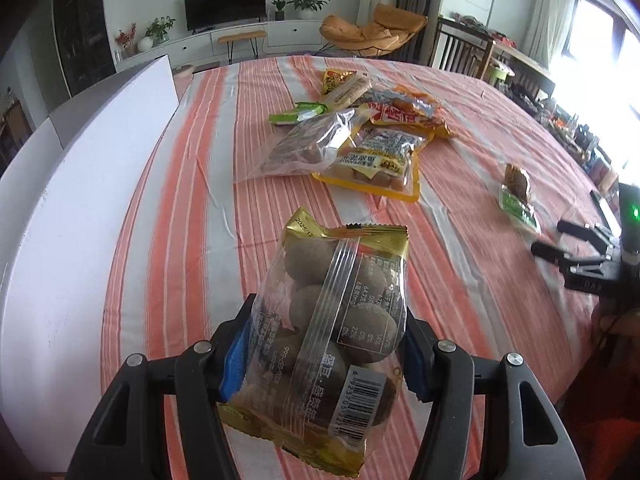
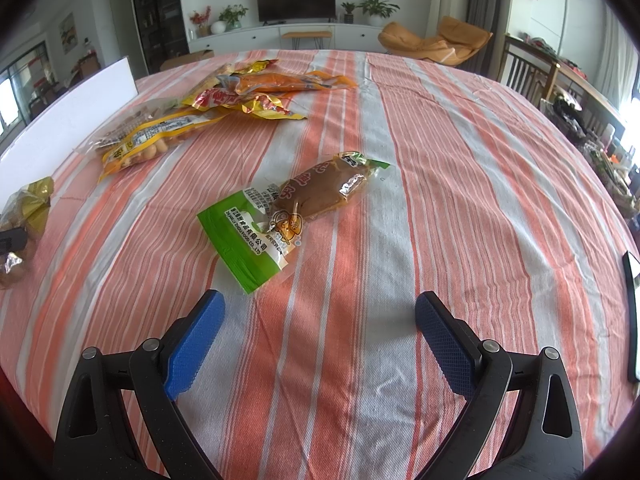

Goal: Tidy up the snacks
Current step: 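Lift the egg bag with the left tool while the right tool grasps the green sausage packet, then carry both packets over the white box and open both tools to drop them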

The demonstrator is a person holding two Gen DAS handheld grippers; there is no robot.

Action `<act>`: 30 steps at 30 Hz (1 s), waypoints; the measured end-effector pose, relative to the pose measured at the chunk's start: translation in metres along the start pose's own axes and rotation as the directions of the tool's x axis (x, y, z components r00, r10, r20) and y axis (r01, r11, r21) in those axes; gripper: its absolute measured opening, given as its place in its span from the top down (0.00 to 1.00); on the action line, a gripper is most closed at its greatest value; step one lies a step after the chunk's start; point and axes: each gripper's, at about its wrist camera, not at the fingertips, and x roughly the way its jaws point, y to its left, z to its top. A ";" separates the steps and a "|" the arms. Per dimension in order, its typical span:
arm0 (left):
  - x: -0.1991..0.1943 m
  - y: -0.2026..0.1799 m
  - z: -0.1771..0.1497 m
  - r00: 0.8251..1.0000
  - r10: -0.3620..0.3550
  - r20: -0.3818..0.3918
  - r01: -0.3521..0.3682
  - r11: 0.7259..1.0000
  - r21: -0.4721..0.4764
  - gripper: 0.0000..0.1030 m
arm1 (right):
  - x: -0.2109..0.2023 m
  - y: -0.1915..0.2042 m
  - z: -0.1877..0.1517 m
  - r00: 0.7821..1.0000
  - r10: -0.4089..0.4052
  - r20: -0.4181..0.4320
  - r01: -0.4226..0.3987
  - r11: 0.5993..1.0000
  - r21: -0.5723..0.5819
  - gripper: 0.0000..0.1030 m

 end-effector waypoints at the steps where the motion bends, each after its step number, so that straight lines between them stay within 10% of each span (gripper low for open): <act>1: -0.001 0.002 0.001 1.000 -0.004 0.004 0.004 1.000 -0.011 0.41 | -0.001 0.000 0.001 1.000 0.008 -0.013 -0.008 1.000 -0.006 0.05; 12: -0.020 0.004 -0.006 0.997 -0.031 0.065 0.034 0.999 -0.041 0.41 | -0.015 -0.047 0.030 0.957 0.287 -0.034 -0.250 0.882 0.400 0.07; 18: -0.050 0.012 -0.002 0.990 -0.045 0.132 0.055 0.996 -0.072 0.41 | 0.045 0.002 0.079 0.975 0.142 -0.174 -0.079 0.942 0.325 0.09; 19: -0.058 0.015 -0.002 0.988 -0.042 0.146 0.053 0.996 -0.075 0.41 | 0.047 0.011 0.081 0.979 0.098 -0.180 -0.044 0.958 0.282 0.24; 20: -0.066 0.020 -0.003 0.986 -0.037 0.160 0.051 0.996 -0.080 0.41 | 0.046 0.017 0.080 0.983 0.065 -0.170 -0.021 0.968 0.249 0.67; 30: -0.112 0.078 -0.003 0.968 -0.040 0.248 0.092 0.974 -0.205 0.41 | 0.006 -0.006 0.078 0.977 0.205 -0.065 -0.172 0.927 0.333 0.69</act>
